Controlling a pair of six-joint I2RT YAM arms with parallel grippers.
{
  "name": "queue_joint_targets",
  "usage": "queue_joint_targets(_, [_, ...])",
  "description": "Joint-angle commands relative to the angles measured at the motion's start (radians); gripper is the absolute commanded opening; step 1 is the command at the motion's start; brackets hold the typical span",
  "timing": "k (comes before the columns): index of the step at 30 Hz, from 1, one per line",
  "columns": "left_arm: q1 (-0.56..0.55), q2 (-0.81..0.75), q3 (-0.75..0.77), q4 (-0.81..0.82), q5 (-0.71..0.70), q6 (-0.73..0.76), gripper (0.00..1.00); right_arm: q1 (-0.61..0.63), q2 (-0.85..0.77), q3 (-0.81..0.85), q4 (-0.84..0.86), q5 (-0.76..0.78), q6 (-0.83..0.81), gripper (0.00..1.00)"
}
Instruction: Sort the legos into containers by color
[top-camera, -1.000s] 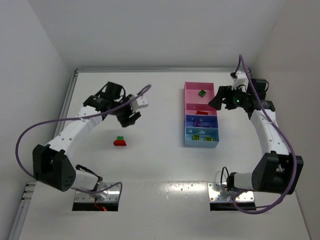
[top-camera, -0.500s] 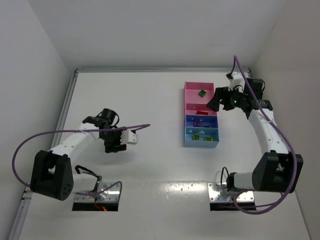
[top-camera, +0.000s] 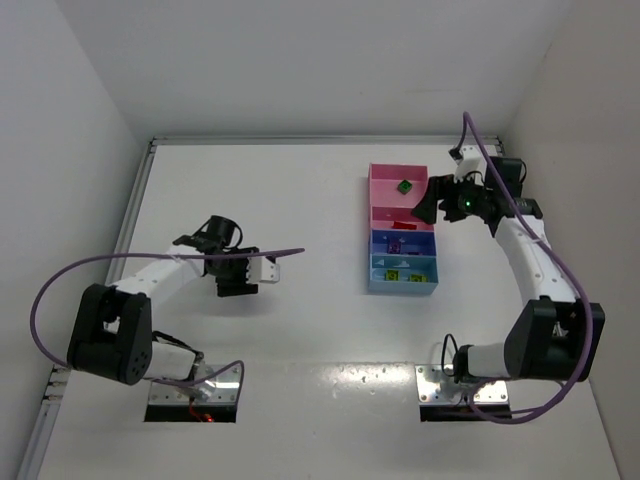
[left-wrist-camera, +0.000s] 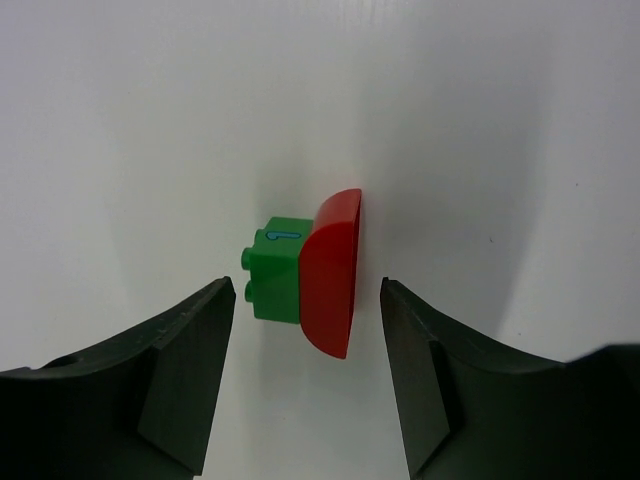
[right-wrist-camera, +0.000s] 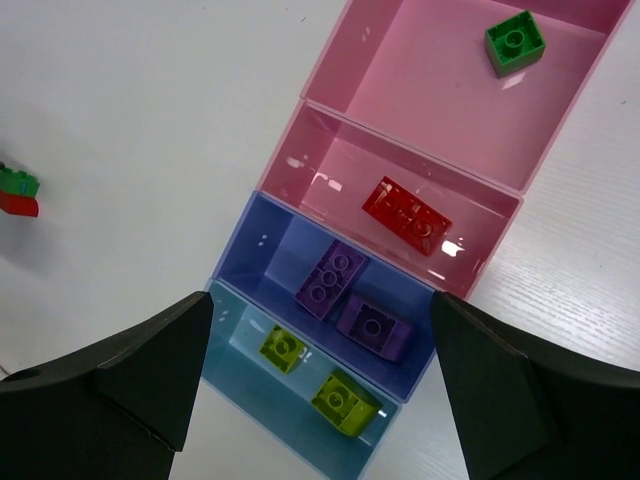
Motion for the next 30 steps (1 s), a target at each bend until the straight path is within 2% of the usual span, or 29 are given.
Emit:
queue_joint_targets(1, [0.011, 0.04, 0.002, 0.036, 0.018, 0.025, 0.66, 0.008, 0.009, 0.055, 0.002, -0.003, -0.018, 0.9])
queue_joint_targets(8, [0.011, 0.107, 0.012, 0.049, 0.018, 0.004, 0.64, 0.008, 0.036, 0.064, 0.002, -0.003, -0.018, 0.9])
queue_joint_targets(11, [0.011, 0.136, 0.035, 0.058, 0.032, -0.028, 0.5, 0.008, 0.046, 0.064, -0.007, -0.003, -0.018, 0.9])
queue_joint_targets(12, [0.011, 0.146, 0.044, 0.058, 0.05, -0.041, 0.41, 0.008, 0.046, 0.064, -0.007, -0.034, -0.009, 0.9])
queue_joint_targets(14, [0.011, 0.146, 0.078, 0.058, 0.101, -0.082, 0.35, 0.017, 0.055, 0.051, 0.005, -0.096, 0.017, 0.9])
queue_joint_targets(15, [0.011, 0.135, 0.09, 0.058, 0.124, -0.099, 0.33, 0.028, 0.064, 0.037, 0.017, -0.197, 0.066, 0.9])
queue_joint_targets(18, [0.001, 0.111, 0.147, 0.107, 0.242, -0.238, 0.32, 0.059, 0.099, -0.021, 0.111, -0.403, 0.158, 0.9])
queue_joint_targets(20, [-0.01, 0.072, 0.182, 0.189, 0.358, -0.396, 0.32, 0.094, 0.141, -0.031, 0.186, -0.503, 0.246, 0.9])
queue_joint_targets(22, [-0.033, 0.034, 0.191, 0.263, 0.447, -0.572, 0.32, 0.134, 0.176, 0.012, 0.209, -0.558, 0.298, 0.9])
queue_joint_targets(24, [-0.047, 0.034, 0.225, 0.332, 0.594, -0.661, 0.33, 0.164, 0.236, 0.052, 0.209, -0.632, 0.31, 0.9])
queue_joint_targets(25, [-0.061, 0.069, 0.251, 0.39, 0.639, -0.776, 0.33, 0.196, 0.254, 0.093, 0.199, -0.678, 0.311, 0.9])
queue_joint_targets(27, [-0.061, 0.106, 0.269, 0.466, 0.773, -0.911, 0.35, 0.23, 0.283, 0.13, 0.179, -0.706, 0.283, 0.9])
queue_joint_targets(29, [-0.072, 0.159, 0.315, 0.532, 0.86, -1.083, 0.36, 0.278, 0.297, 0.202, 0.059, -0.706, 0.141, 0.9])
queue_joint_targets(30, [-0.082, 0.191, 0.337, 0.532, 0.906, -1.122, 0.36, 0.292, 0.297, 0.237, -0.025, -0.686, 0.051, 0.9])
